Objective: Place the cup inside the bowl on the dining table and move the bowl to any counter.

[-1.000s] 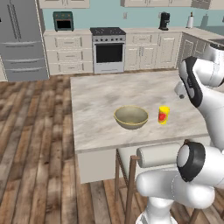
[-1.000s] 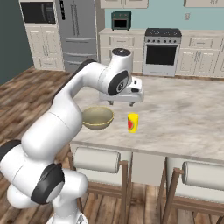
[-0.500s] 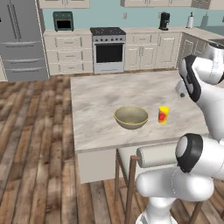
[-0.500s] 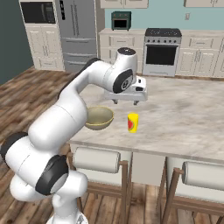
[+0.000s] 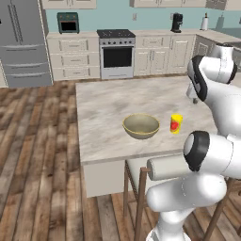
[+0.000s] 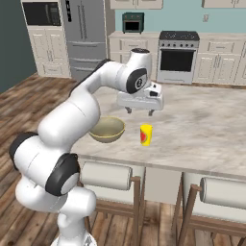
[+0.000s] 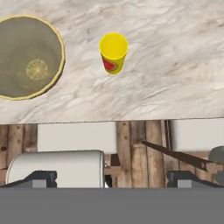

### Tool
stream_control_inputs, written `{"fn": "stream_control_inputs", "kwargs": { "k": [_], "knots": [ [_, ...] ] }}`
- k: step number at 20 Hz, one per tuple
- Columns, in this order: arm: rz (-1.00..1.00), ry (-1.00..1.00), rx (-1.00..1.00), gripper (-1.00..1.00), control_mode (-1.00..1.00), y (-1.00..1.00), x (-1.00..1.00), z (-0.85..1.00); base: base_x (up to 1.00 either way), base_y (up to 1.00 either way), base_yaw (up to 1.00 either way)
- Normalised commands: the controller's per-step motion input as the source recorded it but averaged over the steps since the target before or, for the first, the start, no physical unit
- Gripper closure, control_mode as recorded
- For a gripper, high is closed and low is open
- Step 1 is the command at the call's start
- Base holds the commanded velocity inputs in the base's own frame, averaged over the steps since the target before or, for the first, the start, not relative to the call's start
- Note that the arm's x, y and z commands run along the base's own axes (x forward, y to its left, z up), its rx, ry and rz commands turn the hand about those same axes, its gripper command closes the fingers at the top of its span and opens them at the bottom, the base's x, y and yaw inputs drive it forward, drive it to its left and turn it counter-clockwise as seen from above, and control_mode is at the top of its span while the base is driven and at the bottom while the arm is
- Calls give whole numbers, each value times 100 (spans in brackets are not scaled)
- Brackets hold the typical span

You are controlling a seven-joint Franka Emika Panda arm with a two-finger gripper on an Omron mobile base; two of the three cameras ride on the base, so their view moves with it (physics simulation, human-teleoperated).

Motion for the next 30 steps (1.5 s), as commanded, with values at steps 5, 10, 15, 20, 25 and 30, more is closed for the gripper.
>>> {"fn": "stream_control_inputs", "kwargs": {
  "k": [5,10,15,20,25,30],
  "knots": [
    [-14,12,0,-100,-100,-15,4,0,0,0,0],
    [-11,6,0,-100,-100,-8,1,0,0,0,0],
    [-8,2,0,-100,-100,0,13,-3,0,0,0],
    [-5,2,0,-100,-100,0,18,-2,0,0,0],
    [-3,1,0,-100,-100,0,20,-1,0,0,0],
    [-4,1,0,-100,-100,0,17,-3,0,0,0]
  ]
}}
